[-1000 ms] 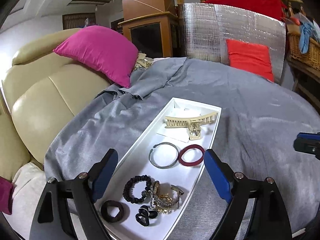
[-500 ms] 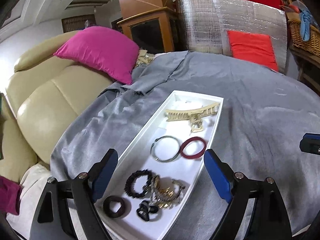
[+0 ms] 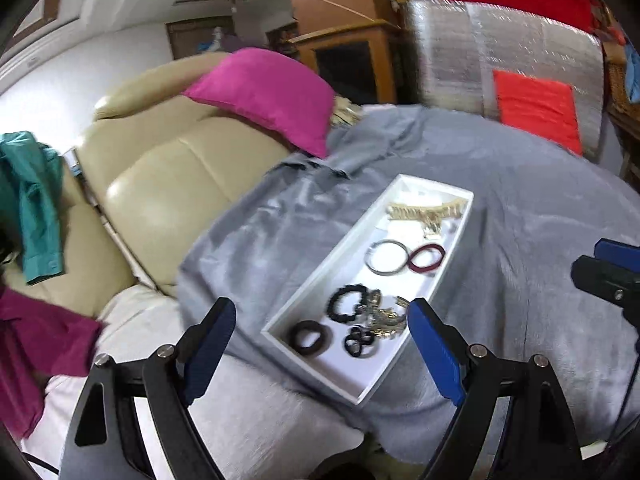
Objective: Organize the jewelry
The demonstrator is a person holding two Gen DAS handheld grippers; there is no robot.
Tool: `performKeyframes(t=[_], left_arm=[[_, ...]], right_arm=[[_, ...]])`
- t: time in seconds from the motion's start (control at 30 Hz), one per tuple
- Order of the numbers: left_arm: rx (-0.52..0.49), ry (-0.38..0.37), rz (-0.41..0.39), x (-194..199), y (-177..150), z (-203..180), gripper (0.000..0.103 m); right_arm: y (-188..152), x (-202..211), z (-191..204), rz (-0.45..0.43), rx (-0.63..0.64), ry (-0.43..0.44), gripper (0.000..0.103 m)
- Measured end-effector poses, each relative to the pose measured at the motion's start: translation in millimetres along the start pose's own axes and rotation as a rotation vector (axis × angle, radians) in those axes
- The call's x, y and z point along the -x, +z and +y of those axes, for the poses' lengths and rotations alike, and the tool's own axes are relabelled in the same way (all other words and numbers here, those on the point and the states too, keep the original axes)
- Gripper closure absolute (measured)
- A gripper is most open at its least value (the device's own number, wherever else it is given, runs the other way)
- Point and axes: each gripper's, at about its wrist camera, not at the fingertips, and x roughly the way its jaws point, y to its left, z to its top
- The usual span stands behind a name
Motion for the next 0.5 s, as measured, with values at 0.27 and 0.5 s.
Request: performKeyframes(t=[0.27,0.5], left_arm=[[0.035,0.059,-0.024,54,0,21,0.015],[0.043,0.047,-0.005,73,-8,23,0.015]], right_arm=[[11,40,39,-0.04,0.039,0.016,0.046],[5,57,55,-0.043,0.055,0.019,0.046]])
